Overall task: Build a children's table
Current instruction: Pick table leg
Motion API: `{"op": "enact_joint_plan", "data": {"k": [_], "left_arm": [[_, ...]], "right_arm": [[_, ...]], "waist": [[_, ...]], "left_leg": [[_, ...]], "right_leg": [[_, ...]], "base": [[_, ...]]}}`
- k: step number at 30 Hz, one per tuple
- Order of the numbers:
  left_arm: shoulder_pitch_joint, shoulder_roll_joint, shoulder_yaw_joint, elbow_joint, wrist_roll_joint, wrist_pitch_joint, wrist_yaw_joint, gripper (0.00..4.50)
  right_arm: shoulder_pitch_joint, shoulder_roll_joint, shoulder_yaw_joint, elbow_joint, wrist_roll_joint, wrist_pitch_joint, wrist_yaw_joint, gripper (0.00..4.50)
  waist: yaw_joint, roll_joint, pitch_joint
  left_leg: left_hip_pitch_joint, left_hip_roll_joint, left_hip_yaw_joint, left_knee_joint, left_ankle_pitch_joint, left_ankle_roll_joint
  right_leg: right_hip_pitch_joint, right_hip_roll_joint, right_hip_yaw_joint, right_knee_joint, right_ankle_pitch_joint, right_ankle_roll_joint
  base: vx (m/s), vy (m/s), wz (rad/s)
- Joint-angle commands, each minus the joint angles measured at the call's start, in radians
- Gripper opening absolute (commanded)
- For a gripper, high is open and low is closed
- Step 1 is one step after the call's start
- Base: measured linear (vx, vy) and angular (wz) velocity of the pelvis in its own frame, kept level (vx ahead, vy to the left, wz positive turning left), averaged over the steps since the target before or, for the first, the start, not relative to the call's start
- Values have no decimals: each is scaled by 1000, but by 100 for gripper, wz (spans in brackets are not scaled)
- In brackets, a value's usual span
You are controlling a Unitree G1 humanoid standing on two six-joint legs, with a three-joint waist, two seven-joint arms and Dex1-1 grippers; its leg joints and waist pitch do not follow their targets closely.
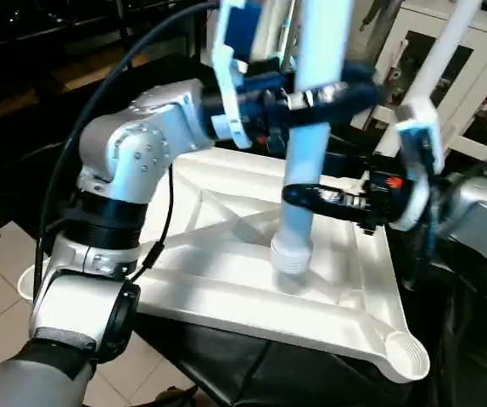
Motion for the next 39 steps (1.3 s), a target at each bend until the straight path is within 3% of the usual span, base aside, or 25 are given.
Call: {"op": "enact_joint_plan", "data": {"k": [1,7,24,28,29,32,39], "left_arm": [[-28,-6,-24,6,22,-23,-30,172],[-36,-7,-35,20,35,-36,-62,172],[-48,-13,-33,34,56,-48,-98,172],[-51,-19,-27,36,58,-48,-98,172],[-52,-19,-25,39,59,-49,-100,172],[-54,-20,-24,42,60,-50,-102,172],[-55,-25,-22,49,64,-55,-107,172]], "right_arm": [[-18,-10,15,11,-17,-10,32,382],[-24,-26,45,26,-26,-11,66,365],[21,-61,134,8,-106,-45,133,207],[44,-61,154,1,-132,-60,138,190],[48,-57,160,-1,-139,-65,136,190],[51,-52,164,0,-143,-67,131,254],[66,-34,177,3,-172,-87,113,300]], "waist": [[-4,-9,-86],[-3,-9,-86],[-1,-10,-88],[-1,-10,-87],[-1,-9,-87],[-1,-10,-88],[-2,-8,-88]], "left_leg": [[16,49,-14,-58,-64,8],[16,49,-12,-56,-71,14],[15,50,-11,-55,-59,24],[17,51,-10,-54,-71,23],[16,50,-11,-54,-70,23],[16,50,-10,-54,-67,26],[17,51,-10,-54,-72,26]], "right_leg": [[50,-98,57,-63,-65,-198],[51,-101,57,-65,-82,-196],[51,-101,57,-60,-62,-205],[49,-102,57,-64,-80,-202],[51,-101,57,-62,-77,-203],[51,-102,57,-62,-72,-204],[50,-102,57,-61,-64,-212]], "base": [[0,0,0],[0,0,0],[0,0,0],[0,0,0],[0,0,0],[0,0,0],[0,0,0]]}}
